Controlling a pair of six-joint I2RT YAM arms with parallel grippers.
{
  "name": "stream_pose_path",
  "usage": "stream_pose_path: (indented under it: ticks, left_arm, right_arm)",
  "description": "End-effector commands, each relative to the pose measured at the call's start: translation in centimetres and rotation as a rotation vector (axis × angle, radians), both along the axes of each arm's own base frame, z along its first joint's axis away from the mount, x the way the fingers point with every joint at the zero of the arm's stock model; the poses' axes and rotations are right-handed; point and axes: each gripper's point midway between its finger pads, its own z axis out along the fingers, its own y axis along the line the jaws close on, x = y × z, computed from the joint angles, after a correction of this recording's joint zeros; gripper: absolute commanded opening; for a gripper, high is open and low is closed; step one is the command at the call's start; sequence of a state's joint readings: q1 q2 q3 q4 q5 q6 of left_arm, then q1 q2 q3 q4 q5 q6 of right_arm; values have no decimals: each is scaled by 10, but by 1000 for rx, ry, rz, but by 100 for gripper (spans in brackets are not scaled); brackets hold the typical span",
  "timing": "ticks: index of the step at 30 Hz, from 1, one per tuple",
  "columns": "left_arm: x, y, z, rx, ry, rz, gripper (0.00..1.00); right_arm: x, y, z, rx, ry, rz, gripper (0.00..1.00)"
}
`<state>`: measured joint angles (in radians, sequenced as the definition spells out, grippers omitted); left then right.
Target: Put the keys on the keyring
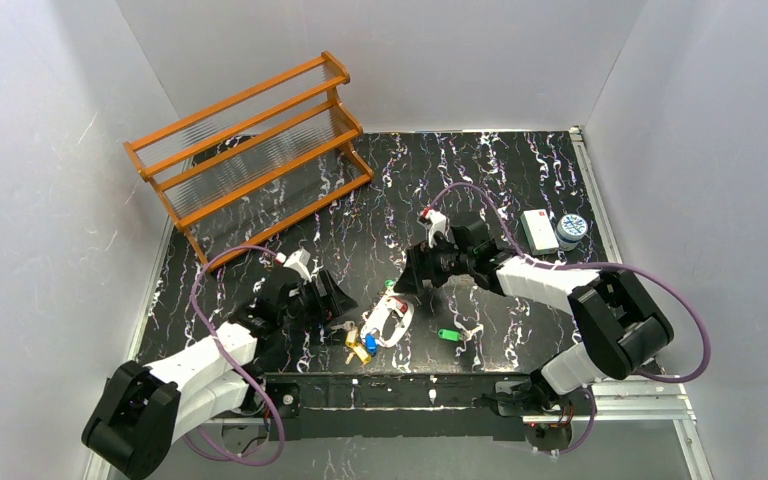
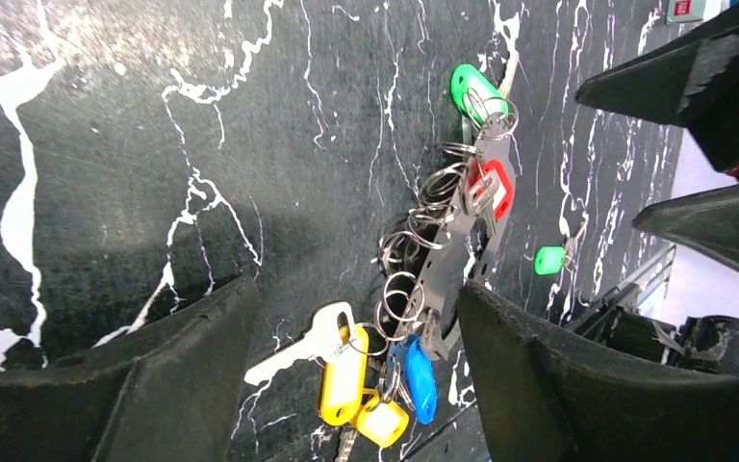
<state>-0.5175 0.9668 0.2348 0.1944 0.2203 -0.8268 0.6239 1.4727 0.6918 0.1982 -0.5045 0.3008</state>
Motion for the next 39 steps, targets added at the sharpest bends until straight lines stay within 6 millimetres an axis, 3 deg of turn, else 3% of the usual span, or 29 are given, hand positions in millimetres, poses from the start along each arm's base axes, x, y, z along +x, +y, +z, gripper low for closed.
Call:
stream_pose_path:
  ticks: [1, 6, 10, 16, 19, 26, 32, 39]
  left_arm:
    - [-24, 1, -18, -22, 102, -25, 72]
    - [-24, -3, -21, -17, 107, -41, 69]
    - [-29, -14, -26, -11, 121, -77, 66]
    - [-46, -39, -33, 15, 126, -145, 59]
    - [-51, -51, -30, -23, 123, -164, 53]
    - [-57, -77, -16, -79, 77, -230, 53]
    - [-43, -74, 0, -101, 24, -175, 69]
    - [-12, -48, 14, -134, 14, -97, 69]
  right_arm:
    - [-25, 9, -2, 36, 104, 66, 93]
    - [-61, 14, -18, 20, 213, 111, 75]
    - [-77, 17, -29, -9, 262, 94, 69]
    - [-61, 23, -37, -42, 230, 70, 67]
    - [-46, 31, -37, -57, 189, 63, 67]
    - [-22, 41, -29, -78, 129, 59, 67]
    - [-19, 29, -19, -130, 73, 32, 70]
    - [-31, 16, -20, -156, 91, 32, 71]
